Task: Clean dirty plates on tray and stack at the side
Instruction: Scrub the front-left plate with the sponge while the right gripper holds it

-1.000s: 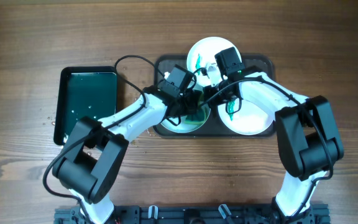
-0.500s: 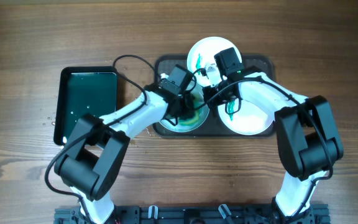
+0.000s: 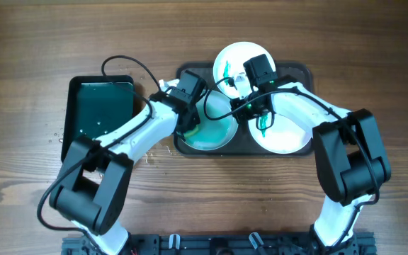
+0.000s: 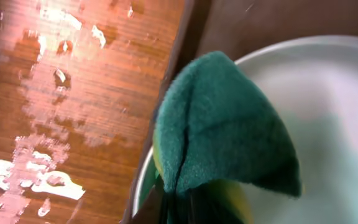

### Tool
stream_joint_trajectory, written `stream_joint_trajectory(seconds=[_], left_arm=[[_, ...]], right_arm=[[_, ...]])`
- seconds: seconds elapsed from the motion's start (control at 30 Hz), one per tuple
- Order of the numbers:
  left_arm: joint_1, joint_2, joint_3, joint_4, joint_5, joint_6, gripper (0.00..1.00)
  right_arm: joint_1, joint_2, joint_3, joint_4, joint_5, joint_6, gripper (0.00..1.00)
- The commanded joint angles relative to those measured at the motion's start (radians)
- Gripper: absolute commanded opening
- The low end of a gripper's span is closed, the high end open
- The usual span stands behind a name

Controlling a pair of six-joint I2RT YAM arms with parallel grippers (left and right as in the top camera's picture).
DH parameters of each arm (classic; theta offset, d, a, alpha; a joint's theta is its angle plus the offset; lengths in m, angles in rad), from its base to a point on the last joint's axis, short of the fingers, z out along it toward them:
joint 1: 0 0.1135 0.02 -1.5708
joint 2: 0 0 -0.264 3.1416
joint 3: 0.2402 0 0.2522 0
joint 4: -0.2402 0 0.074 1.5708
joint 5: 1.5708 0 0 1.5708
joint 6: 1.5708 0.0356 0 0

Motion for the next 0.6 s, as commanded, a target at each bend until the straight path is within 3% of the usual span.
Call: stream_joint_trajectory(seconds=[0.0, 0.1, 0.4, 0.47, 0.57], left_arm=[[0.024, -0.064, -0.004, 0.086, 0.120, 0.012, 0.04], [0.022, -0.048, -0.004, 0.135, 0.251, 0.010, 0.04], [0.022, 0.048, -0.013, 0.119, 0.247, 0.006, 0.04], [0.022, 0.061, -0.013, 0.098, 0.188, 0.034, 0.04], [0.023, 0.052, -0.012, 0.016, -0.029, 0.053, 0.04]], right_arm=[[-0.005, 0.026, 0.011, -0.009, 0.027, 0.005, 0.10], [-0.005, 0.026, 0.011, -0.009, 0.027, 0.005, 0.10], [-0.005, 0.026, 0.011, -0.009, 0.027, 0.005, 0.10], [-0.005, 0.026, 0.012, -0.009, 0.027, 0.005, 0.10], [-0.005, 0.026, 0.024, -0.021, 0.029, 0.005, 0.04]])
